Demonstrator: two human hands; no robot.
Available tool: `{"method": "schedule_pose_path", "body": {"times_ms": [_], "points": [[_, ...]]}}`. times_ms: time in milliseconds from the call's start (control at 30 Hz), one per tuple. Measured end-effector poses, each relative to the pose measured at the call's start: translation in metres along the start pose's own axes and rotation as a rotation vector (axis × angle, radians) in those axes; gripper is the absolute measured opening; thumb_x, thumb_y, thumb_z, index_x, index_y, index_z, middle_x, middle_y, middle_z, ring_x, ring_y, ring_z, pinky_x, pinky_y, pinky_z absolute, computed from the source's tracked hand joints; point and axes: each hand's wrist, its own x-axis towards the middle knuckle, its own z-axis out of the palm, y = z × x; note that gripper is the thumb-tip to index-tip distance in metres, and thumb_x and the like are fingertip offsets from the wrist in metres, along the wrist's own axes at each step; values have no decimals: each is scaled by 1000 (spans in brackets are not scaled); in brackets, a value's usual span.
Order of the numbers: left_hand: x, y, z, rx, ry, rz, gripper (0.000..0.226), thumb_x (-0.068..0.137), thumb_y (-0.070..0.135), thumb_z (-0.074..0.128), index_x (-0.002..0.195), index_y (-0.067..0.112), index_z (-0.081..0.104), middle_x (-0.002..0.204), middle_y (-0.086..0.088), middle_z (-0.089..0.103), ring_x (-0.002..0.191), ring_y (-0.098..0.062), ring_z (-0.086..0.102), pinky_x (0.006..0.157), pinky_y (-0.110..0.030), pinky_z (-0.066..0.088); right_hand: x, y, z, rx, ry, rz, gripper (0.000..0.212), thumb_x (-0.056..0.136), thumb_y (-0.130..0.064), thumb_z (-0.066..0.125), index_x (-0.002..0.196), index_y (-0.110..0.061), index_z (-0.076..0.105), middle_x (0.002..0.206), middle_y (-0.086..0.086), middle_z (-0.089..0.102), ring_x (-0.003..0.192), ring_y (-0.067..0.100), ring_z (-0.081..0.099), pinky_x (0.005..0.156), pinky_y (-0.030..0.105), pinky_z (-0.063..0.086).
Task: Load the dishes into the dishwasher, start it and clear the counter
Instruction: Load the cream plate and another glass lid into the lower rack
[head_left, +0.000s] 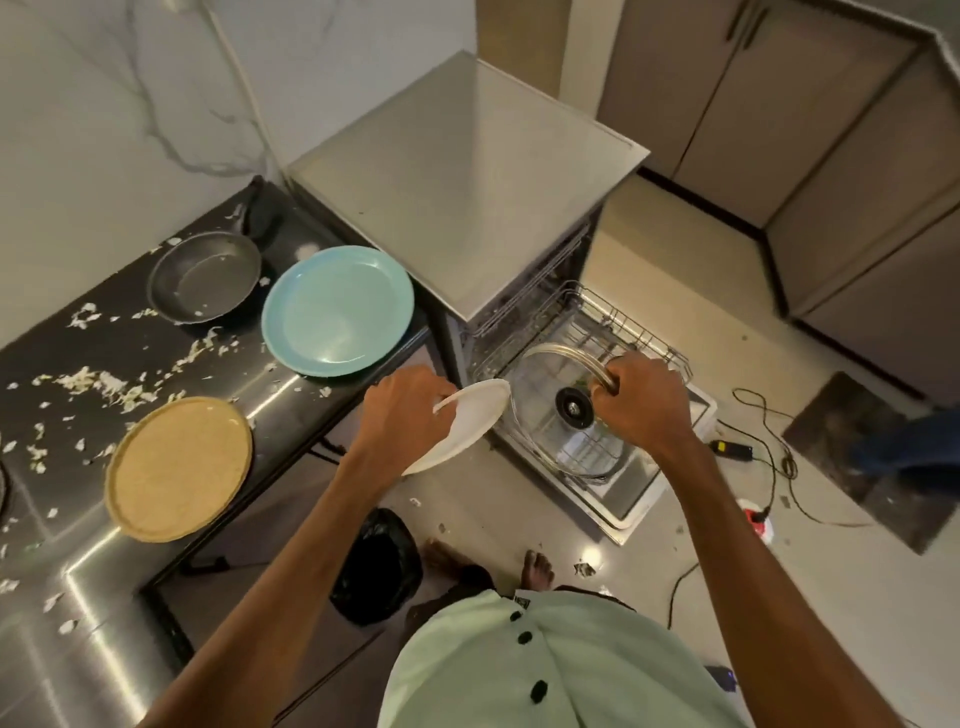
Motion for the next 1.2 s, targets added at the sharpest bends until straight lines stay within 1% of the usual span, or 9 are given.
{"method": "schedule_pose_path", "body": {"times_ms": [100, 200, 367, 467, 733, 833, 967, 1100, 1200], "points": [[15, 26, 5, 62, -52, 31, 27, 93, 29, 64, 118, 27, 75, 113, -1, 73, 97, -22, 69, 78, -31, 54, 1, 26, -8, 13, 17, 57, 29, 88, -18, 65, 62, -20, 54, 55, -2, 52, 51, 11, 49, 52, 22, 33], [28, 50, 10, 106, -66, 59, 32, 94, 29, 61, 123, 29, 73, 114, -2, 73, 96, -22, 69, 75, -27, 50, 5, 49, -14, 37, 25, 110, 30, 88, -15, 64, 60, -18, 52, 55, -2, 49, 49, 11, 45, 50, 22, 29], [56, 81, 22, 184, -73, 97, 35, 93, 28, 57, 125, 31, 71, 109, -2, 75, 91, -22, 70, 71, -27, 47, 18, 85, -15, 100, 45, 189, 22, 86, -16, 67, 66, -14, 60, 57, 3, 55, 52, 17, 53, 54, 27, 43], [79, 94, 32, 217, -116, 115, 36, 93, 30, 57, 126, 34, 70, 109, -2, 75, 92, -24, 70, 78, -34, 53, 28, 104, -13, 139, 61, 255, 21, 85, -13, 67, 64, -12, 60, 58, 3, 55, 54, 19, 55, 57, 30, 49], [182, 138, 75, 331, -230, 233, 36, 93, 27, 57, 126, 33, 68, 114, 0, 73, 107, -27, 67, 88, -41, 52, 81, 162, 7, 243, 130, 536, 28, 91, -21, 66, 64, -19, 58, 61, 2, 57, 58, 20, 58, 61, 30, 47], [237, 161, 99, 361, -271, 326, 34, 93, 24, 58, 124, 30, 68, 110, -1, 73, 101, -25, 69, 82, -39, 54, 114, 183, 15, 284, 174, 634, 33, 95, -25, 63, 63, -23, 54, 61, 2, 58, 62, 25, 62, 68, 38, 55], [308, 191, 140, 365, -316, 426, 31, 97, 20, 56, 124, 27, 68, 111, -2, 73, 102, -26, 69, 81, -39, 52, 164, 211, 31, 315, 244, 734, 34, 96, -22, 63, 65, -26, 50, 64, 0, 59, 65, 25, 62, 68, 35, 50], [368, 211, 199, 386, -308, 499, 25, 101, 21, 57, 123, 23, 69, 108, -4, 73, 100, -26, 70, 79, -40, 54, 217, 251, 62, 390, 363, 815, 22, 92, -14, 63, 73, -24, 60, 69, 2, 64, 68, 27, 64, 72, 44, 56], [408, 215, 259, 353, -319, 549, 24, 100, 19, 60, 120, 21, 71, 106, -5, 75, 95, -22, 72, 76, -34, 56, 258, 287, 93, 452, 449, 845, 16, 92, -7, 61, 87, -18, 72, 78, 5, 70, 73, 26, 66, 73, 41, 56]]}}
